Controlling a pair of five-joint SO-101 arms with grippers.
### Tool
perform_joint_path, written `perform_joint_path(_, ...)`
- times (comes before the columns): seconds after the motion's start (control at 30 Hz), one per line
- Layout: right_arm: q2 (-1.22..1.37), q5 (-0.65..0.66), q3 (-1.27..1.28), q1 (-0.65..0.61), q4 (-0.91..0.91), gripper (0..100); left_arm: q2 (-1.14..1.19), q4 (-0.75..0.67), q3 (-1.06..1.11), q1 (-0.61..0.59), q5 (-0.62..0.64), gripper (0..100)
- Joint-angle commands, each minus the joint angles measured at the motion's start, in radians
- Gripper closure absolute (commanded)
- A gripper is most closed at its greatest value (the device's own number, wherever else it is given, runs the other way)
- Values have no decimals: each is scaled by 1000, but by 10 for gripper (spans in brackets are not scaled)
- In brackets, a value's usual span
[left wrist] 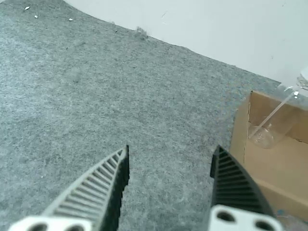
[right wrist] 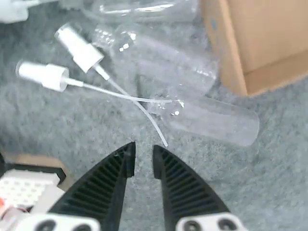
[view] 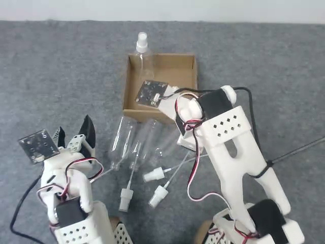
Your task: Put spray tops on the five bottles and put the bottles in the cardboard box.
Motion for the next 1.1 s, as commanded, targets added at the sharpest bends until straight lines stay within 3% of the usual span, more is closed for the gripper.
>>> perform_joint_path(0.0, -44, 57, 29, -59, -4, 863, -17, -32, -8, -8, -6, 743)
perform_joint_path(0.13, -44, 72, 52, -122, -10, 742, -17, -32, -8, -8, -6, 743)
perform_joint_path(0.23, -44, 166, 94, -171, -36, 690, -17, -32, -8, -8, -6, 743)
perform_joint_path(0.67, -42, 361, 354, -223, -351, 688, -17, -32, -8, -8, -6, 743)
perform_joint_path(1.07, 39, 411, 448, -223, -509, 688, -17, -32, -8, -8, -6, 743)
